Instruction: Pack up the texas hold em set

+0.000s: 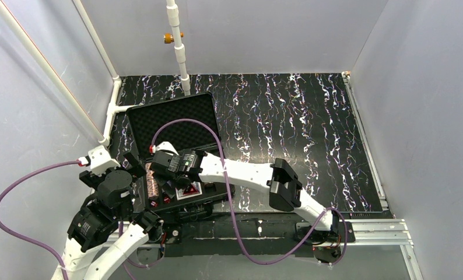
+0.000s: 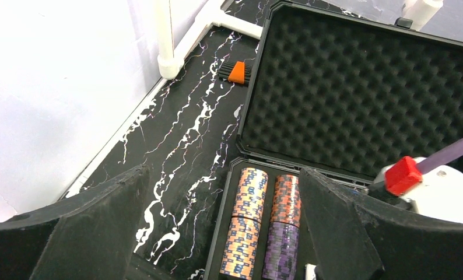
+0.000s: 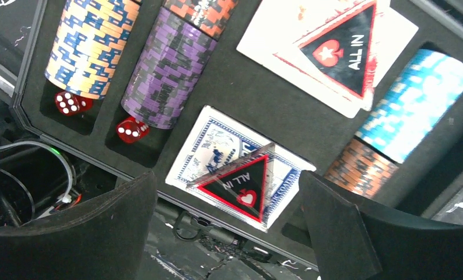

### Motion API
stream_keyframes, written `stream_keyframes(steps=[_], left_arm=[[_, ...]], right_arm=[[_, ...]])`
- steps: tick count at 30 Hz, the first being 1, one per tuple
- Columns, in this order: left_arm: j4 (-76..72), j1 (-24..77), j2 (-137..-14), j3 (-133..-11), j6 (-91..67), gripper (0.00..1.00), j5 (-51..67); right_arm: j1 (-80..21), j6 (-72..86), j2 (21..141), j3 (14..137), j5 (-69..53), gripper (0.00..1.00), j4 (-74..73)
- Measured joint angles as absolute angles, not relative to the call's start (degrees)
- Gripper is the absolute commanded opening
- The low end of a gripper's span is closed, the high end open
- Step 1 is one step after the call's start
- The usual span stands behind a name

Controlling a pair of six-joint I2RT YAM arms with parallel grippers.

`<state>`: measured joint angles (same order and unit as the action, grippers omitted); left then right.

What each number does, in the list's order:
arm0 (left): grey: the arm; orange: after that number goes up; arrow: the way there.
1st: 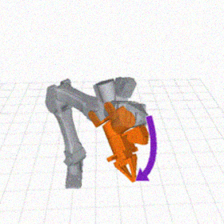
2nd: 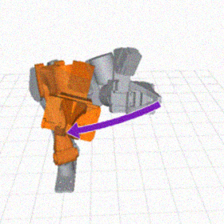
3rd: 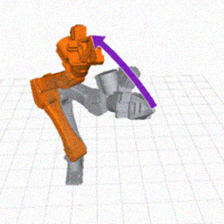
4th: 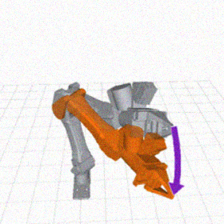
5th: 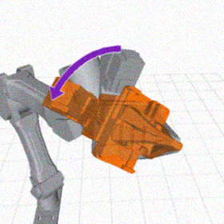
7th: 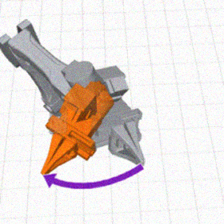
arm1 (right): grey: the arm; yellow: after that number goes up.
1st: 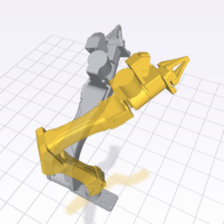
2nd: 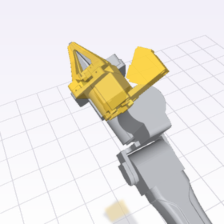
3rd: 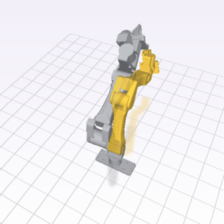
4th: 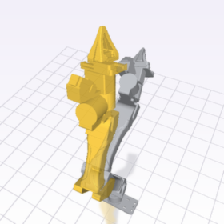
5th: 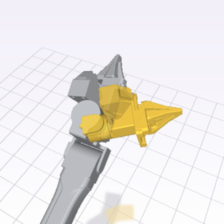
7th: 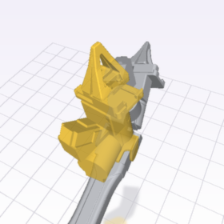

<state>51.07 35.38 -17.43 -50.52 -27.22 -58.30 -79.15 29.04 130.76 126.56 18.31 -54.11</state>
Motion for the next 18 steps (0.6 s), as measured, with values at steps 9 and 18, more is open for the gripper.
stream_keyframes(steps=[9,18], left_arm=[[51.5,35.4,-17.4,-50.5,-27.6,0.98,-58.5],[51.5,35.4,-17.5,-50.5,-27.7,0.98,-58.5]], right_arm=[[-78.3,27.0,118.0,115.0,25.9,0.97,-53.3],[-68.9,27.3,103.7,94.0,26.6,0.88,-48.7]])
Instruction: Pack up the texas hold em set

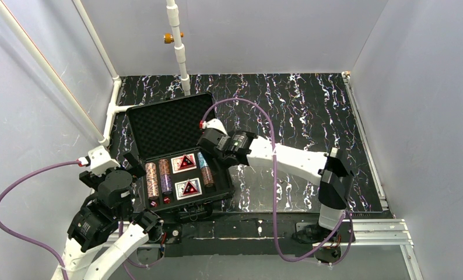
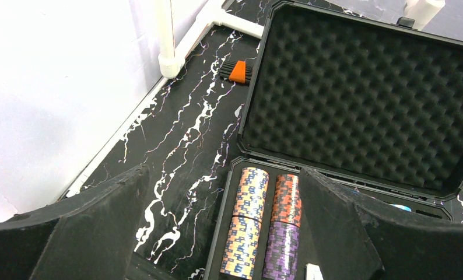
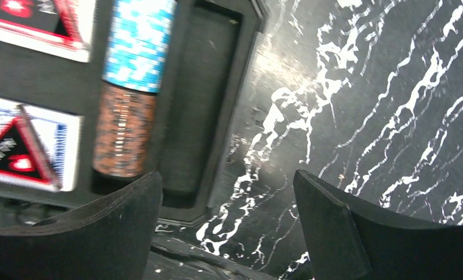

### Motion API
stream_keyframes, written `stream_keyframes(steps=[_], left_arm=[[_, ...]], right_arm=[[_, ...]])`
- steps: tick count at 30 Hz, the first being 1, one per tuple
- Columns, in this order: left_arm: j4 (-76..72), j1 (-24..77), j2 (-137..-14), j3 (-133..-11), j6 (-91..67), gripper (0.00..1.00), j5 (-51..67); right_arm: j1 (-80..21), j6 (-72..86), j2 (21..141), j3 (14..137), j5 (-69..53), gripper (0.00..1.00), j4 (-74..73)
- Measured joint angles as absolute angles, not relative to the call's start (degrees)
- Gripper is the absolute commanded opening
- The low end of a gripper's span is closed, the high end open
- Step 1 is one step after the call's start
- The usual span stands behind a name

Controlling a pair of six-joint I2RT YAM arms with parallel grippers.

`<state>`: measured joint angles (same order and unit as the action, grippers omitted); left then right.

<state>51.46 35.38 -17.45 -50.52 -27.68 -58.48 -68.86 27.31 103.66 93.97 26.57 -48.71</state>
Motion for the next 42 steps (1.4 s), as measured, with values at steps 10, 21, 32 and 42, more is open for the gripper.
stream_keyframes(steps=[10,21,32,42], left_arm=[[51.5,35.4,-17.8,-50.5,-27.7,0.98,-58.4],[51.5,35.4,-18.2,-50.5,-27.7,0.98,-58.1],[51.5,35.4,-18.6,-50.5,-27.7,0.98,-58.1],[51.5,35.4,-18.9,-50.5,-27.7,0.98,-58.1]], right_arm=[[-64.1,28.6,102.5,83.5,23.4,0.73,-44.6],[-63.6,28.6,108.2,83.5,20.9,0.60,-40.2],[-62.6,29.8,109.8,83.5,20.1,0.38,-38.4],[-62.2,31.7,109.8,81.9,19.4,0.09,-35.9]])
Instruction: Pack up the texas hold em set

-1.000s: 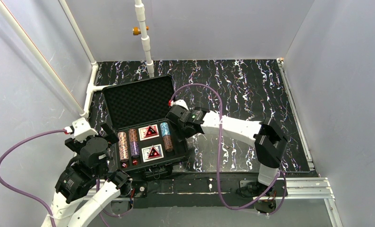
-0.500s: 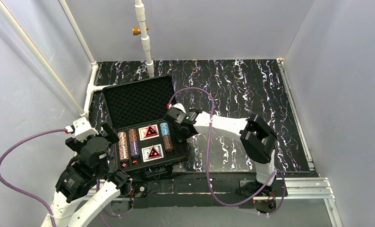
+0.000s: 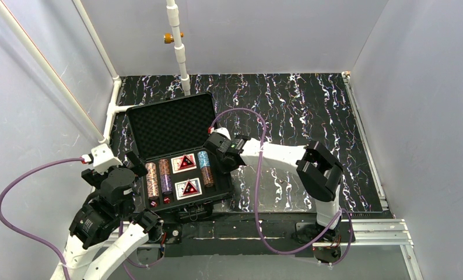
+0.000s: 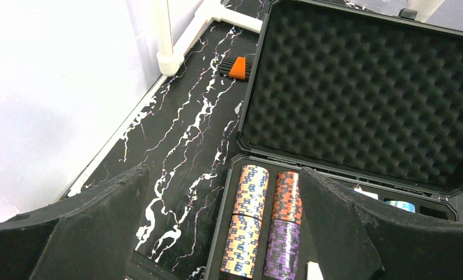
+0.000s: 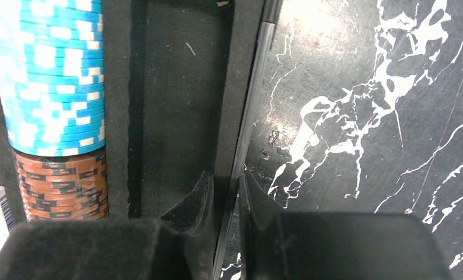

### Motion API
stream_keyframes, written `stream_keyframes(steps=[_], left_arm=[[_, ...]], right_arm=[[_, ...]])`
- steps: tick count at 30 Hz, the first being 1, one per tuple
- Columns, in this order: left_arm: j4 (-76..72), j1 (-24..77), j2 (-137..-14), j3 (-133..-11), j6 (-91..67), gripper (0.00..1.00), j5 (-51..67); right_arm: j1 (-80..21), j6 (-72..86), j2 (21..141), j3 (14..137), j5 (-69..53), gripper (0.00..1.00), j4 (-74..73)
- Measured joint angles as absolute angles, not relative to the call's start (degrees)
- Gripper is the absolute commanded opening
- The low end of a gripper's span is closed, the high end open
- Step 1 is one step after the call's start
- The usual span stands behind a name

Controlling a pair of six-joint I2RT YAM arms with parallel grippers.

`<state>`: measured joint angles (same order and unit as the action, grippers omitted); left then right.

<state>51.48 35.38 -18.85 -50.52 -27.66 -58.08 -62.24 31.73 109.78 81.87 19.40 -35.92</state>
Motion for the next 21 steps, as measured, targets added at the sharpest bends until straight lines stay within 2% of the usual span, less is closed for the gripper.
stream_keyframes(steps=[2,21], left_arm=[[51.5,35.4,-19.0,-50.5,-27.7,0.98,-58.1],[51.5,35.4,-19.2,-50.5,-27.7,0.98,-58.1]], right_arm=[[-61.8,32.9,109.2,81.1,19.0,0.01,-35.4],[-56.1,36.5,102.9,70.9,13.6,0.01,-25.2]])
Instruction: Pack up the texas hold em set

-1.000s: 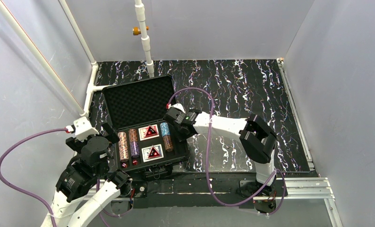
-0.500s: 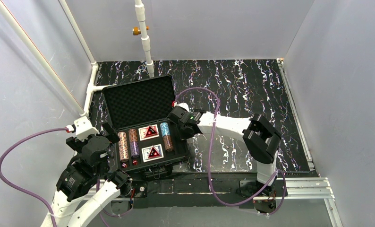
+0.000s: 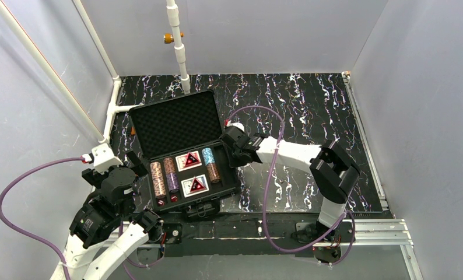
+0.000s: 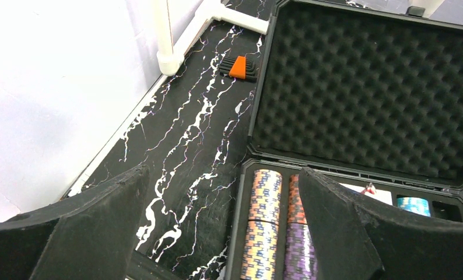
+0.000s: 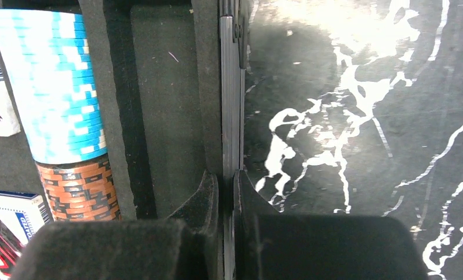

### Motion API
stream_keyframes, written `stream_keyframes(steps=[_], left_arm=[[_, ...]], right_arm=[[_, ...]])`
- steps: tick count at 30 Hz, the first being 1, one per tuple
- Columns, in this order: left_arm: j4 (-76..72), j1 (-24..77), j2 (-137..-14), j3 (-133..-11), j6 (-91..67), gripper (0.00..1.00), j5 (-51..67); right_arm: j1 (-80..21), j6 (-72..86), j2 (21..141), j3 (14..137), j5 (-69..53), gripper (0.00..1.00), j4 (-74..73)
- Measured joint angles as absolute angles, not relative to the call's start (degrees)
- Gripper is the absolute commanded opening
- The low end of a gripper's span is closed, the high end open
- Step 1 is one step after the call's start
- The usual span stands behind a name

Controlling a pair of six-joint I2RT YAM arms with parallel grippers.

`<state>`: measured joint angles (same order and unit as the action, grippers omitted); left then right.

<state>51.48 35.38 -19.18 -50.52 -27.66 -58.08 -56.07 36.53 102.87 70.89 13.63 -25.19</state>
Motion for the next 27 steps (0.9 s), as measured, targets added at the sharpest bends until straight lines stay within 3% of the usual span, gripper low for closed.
stream_keyframes(steps=[27], left_arm=[[51.5,35.4,-20.5,-50.5,-27.6,0.98,-57.8]], right_arm=[[-40.3,32.6,90.8,56.9,12.8,0.01,-22.8]])
